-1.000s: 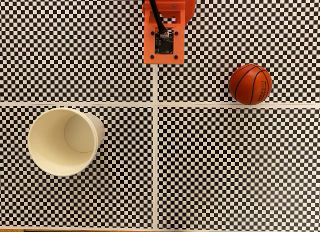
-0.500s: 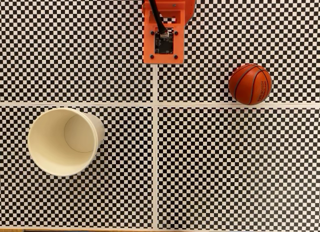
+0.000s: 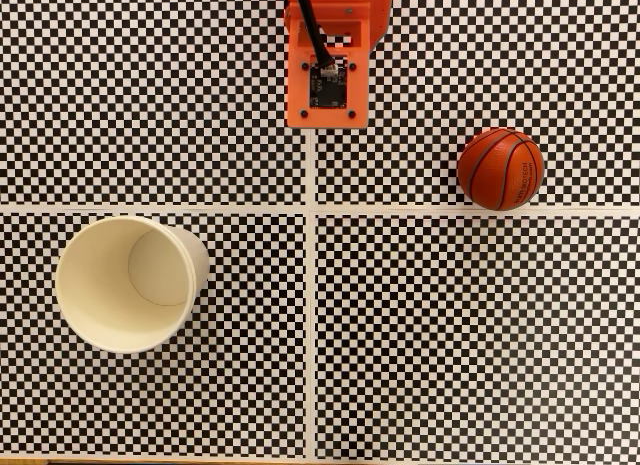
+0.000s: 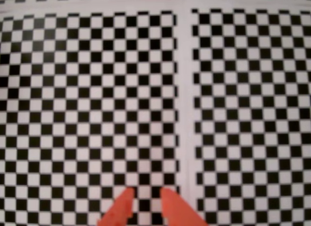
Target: Grasp basketball and place into cup.
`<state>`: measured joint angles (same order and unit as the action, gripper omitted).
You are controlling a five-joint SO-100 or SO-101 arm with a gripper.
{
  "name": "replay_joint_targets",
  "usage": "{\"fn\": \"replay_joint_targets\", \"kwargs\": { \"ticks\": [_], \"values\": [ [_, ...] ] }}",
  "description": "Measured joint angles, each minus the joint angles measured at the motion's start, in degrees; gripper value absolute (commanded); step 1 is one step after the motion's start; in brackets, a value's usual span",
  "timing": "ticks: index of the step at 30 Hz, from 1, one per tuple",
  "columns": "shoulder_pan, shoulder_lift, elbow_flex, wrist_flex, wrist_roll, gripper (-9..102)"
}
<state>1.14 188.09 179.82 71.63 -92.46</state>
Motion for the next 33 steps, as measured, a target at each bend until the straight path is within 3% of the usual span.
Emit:
{"fn": "replay_joint_targets", "kwargs": {
  "ticks": [10, 14, 33],
  "values": [
    [0.0, 0.0, 0.0, 0.0, -0.2, 0],
    [-0.4, 0.0, 0.0, 0.0, -6.7, 0],
    [-1.8, 0.0, 0.0, -0.2, -10.7, 0]
  ]
}}
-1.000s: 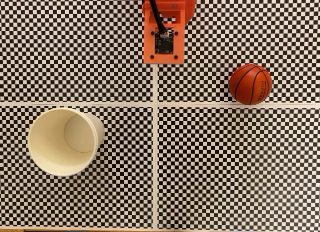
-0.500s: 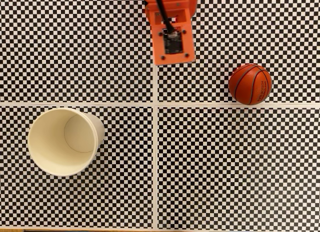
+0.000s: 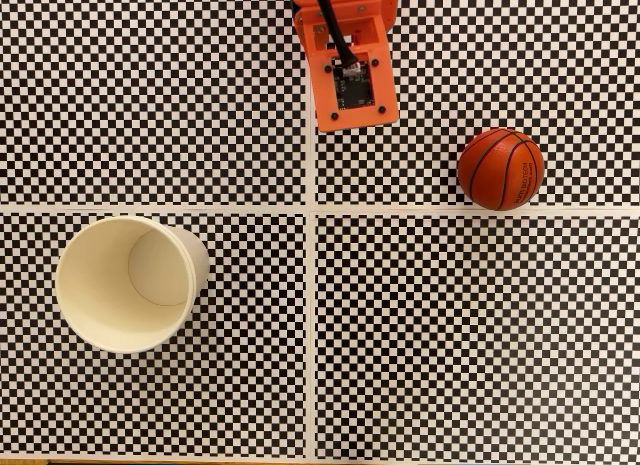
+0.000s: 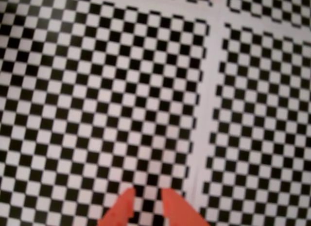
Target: Grasp basketball and place into cup.
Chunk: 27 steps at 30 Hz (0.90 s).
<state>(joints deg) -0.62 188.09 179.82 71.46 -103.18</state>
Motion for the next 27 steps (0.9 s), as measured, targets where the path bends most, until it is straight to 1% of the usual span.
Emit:
{"fn": "replay_joint_targets", "kwargs": {
  "ticks": [6, 13, 19, 24, 27],
  "values": [
    [0.7, 0.0, 0.0, -0.3, 0.5, 1],
    [0.5, 0.0, -1.8, 1.8, 5.2, 1],
    [-3.4, -0.7, -9.8, 7.3, 10.2, 1],
    [-7.0, -9.2, -18.5, 11.2, 16.1, 1],
    [-10.0, -14.5, -22.9, 11.9, 19.6, 1]
  ]
}}
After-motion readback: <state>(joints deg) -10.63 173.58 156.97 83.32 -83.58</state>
